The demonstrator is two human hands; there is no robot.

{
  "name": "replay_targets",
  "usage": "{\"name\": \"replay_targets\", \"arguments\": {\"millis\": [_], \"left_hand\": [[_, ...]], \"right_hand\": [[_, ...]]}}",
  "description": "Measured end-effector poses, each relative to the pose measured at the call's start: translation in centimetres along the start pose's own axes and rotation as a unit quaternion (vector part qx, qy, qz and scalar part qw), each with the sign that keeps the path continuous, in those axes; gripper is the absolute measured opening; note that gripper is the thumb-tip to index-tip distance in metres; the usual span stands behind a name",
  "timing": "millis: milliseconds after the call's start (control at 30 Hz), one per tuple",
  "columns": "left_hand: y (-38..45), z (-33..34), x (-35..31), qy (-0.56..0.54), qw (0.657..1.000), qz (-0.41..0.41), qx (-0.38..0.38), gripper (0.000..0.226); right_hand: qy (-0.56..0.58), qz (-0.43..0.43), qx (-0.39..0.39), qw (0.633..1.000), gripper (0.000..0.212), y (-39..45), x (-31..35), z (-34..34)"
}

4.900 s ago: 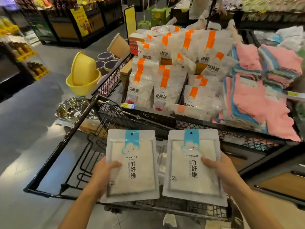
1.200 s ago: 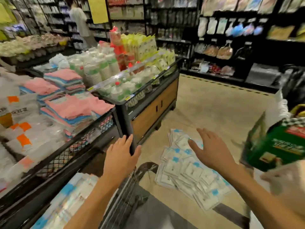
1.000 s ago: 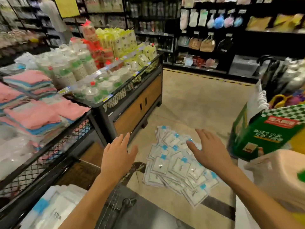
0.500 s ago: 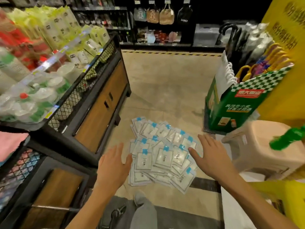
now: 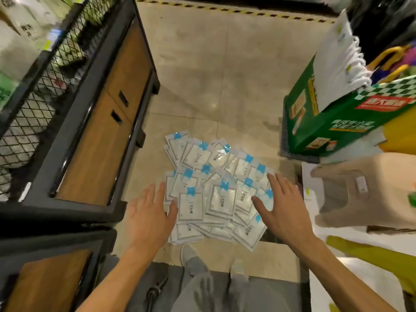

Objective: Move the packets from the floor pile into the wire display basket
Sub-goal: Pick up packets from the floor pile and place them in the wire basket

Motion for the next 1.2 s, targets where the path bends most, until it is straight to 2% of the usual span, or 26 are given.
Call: {"name": "replay_targets", "arguments": {"millis": [267,600,767,867,1000,1133,1200], "left_hand": [[10.0,18.9,2.4,0.005,0.997,-0.026,0.077,0.070],[20.3,48.1,6.7,0.013,0.995,-0.036,0.095,0.076],[25.1,58.8,8.1,0.005,0.995,-0.027,0.093,0.083],[27.7,64.0,9.4,-0.029,0.996,-0.063,0.056,0.079],[29.8,70.4,10.8,-0.078,0.989,-0.108,0.071,0.104],[29.7,71.2,11.5,-0.177,0.975,-0.132,-0.021,0.109],[29.2,70.5,12.0,-0.203,0.963,-0.165,-0.064,0.098]], "right_hand": [[-0.008,0.028,0.042,0.999,0.083,10.9,-4.8,19.5],[-0.034,0.040,0.082,0.995,0.092,21.6,-12.8,47.2],[-0.012,0.060,0.071,0.996,0.099,24.9,-15.8,57.5],[-0.006,0.076,0.055,0.996,0.111,26.9,-17.5,63.2],[0.015,0.123,0.023,0.992,0.127,28.6,-20.0,68.3],[0.074,0.166,-0.014,0.983,0.131,29.0,-21.8,69.6],[0.109,0.183,-0.023,0.977,0.135,29.2,-22.5,69.7]]}}
Point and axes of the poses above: each hand's wrist, its own y-axis towards the middle knuckle, its own z-axis out of the palm, x = y × z, the point moved 10 cm from there along y, towards the middle knuckle
